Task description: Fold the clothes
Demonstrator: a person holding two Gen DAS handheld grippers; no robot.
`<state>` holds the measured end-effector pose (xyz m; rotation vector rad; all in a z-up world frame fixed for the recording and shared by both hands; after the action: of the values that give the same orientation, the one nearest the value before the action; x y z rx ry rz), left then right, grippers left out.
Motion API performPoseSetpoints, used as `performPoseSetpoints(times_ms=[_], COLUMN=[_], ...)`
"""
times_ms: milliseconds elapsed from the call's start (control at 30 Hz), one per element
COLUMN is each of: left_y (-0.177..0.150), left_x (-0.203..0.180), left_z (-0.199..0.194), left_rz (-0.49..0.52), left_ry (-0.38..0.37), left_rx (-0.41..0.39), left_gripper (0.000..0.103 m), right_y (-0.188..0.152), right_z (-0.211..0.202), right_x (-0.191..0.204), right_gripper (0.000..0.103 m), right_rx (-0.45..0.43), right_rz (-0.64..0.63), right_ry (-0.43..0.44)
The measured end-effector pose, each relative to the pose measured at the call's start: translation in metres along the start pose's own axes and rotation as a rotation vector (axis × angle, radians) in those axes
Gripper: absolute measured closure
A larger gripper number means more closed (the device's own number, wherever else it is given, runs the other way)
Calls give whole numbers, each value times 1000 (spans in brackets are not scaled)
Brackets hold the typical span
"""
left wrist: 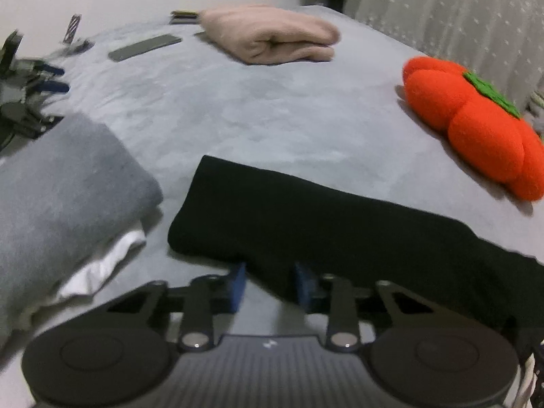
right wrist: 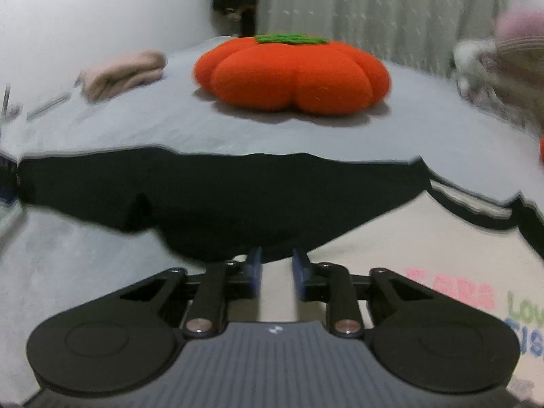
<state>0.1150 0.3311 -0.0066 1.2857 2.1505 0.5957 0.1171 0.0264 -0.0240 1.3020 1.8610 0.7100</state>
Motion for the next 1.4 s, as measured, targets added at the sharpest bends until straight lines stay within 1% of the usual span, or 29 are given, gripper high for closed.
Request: performPoseSetpoints(times_ms=[33,67,100,133,233,333,367,433,467,533,567,600,700,733,800,833,933,967,1000,1033,1067,1100,1133,1167,1200,1233,1400], left_y=[0,1,2,3,5,8,9,11,12,13,13,13,13,13,13,12,11,11,11,11,12,12,12,12,13,13,16], left_x=[0,3,7,10,20,31,34,41,44,51,53,56,65,63,55,49,38,37,38,38,39,39,41,43,44,45,49], left_z=[0,-2,-3,-4,-9,-13,-14,-17,-18,-19,-18,-16,-13,-12,-8,-6,-3,-2,-1,0,0,1,2,2,1,1,-8], left_rz=[9,-3,-15,-27,-63,-100,-112,-136,-148,-179,-198,-218,-275,-270,-231,-199,-143,-135,-128,-121,-114,-107,-115,-121,-128,-134,-150], left_ry=[-3,-5,-6,-8,-13,-18,-20,-23,-25,-36,-46,-56,-85,-81,-70,-66,-36,-31,-28,-25,-22,-19,-39,-47,-55,-62,-42], left_rx=[1,0,-2,-3,-7,-12,-13,-16,-17,-16,-13,-11,-2,-6,-6,-4,-12,-14,-18,-22,-27,-31,-28,-27,-25,-24,-42], left_gripper=[81,85,87,89,89,81,72,63,63,63,63,63,63,61,53,46,46,47,50,63,79,84,92,95,96,97,99], right_y=[3,6,7,9,13,18,22,29,28,28,27,27,26,26,29,31,31,29,28,28,27,27,26,25,24,24,22], right_z=[3,4,3,3,1,-1,-1,-1,-1,1,1,2,4,4,8,10,16,17,17,17,16,15,14,13,12,11,5], right_x=[7,12,11,9,6,4,7,15,21,32,38,44,61,64,62,61,60,61,61,62,62,64,65,66,67,68,67], right_gripper=[82,86,91,91,91,91,91,91,88,77,69,64,62,60,59,59,59,59,68,76,87,88,89,92,94,94,95], right_rx=[-6,-10,-12,-13,-17,-24,-33,-50,-56,-69,-75,-82,-101,-108,-119,-122,-114,-112,-108,-104,-102,-105,-109,-113,-117,-118,-125], right_rz=[-14,-19,-10,0,28,55,59,55,24,-39,-70,-101,-195,-223,-252,-262,-281,-282,-276,-270,-267,-268,-270,-274,-279,-279,-264], right_ry=[2,6,15,24,51,84,109,149,147,142,140,137,130,122,90,76,76,83,97,111,119,117,116,113,112,112,119])
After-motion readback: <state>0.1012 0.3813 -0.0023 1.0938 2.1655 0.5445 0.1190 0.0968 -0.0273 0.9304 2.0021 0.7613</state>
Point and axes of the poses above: each gripper's, at about its wrist camera, not at the fingertips, and z roughly the way its jaws point, x to its left, y to its top, the point moved 4 cm from there along z, roughly the way its jaws point, and after that the axes turned 8 degrees about -y, right-handed, at the moved point
